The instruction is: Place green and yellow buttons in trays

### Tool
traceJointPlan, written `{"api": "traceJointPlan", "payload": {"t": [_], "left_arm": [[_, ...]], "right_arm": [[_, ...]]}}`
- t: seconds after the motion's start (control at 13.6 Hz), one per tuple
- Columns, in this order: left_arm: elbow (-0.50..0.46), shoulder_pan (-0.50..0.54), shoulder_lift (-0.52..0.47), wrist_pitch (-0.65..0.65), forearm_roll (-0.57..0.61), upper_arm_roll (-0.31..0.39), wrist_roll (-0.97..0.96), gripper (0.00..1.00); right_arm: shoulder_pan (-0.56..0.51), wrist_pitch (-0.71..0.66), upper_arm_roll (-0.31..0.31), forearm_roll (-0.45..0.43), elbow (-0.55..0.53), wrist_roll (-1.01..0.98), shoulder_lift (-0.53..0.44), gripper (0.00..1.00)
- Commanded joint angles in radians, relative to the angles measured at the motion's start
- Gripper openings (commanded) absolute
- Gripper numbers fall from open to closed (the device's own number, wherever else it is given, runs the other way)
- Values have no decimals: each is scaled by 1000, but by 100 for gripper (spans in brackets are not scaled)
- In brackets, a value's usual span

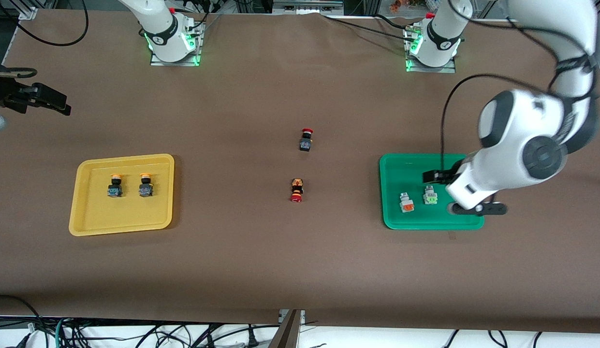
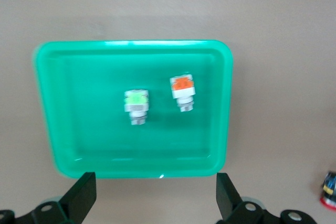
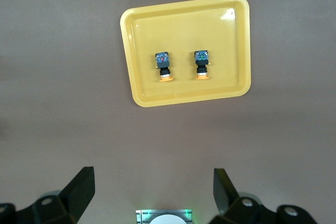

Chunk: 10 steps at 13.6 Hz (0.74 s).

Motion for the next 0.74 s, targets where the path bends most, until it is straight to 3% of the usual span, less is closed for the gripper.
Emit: {"api": "traceJointPlan", "payload": {"t": [0.0, 0.22, 0.66], "left_arm": [[-16, 12, -138, -88, 88, 2, 63, 100], [-15, 53, -227, -128, 89, 4, 118, 100], [-54, 73, -313, -119, 47, 2, 126, 100]], "right_arm": [[-8, 9, 11, -16, -5, -7, -3, 100], [-9, 11, 11, -16, -5, -7, -2, 100], [-9, 11, 11, -14, 1, -7, 1, 100]]}}
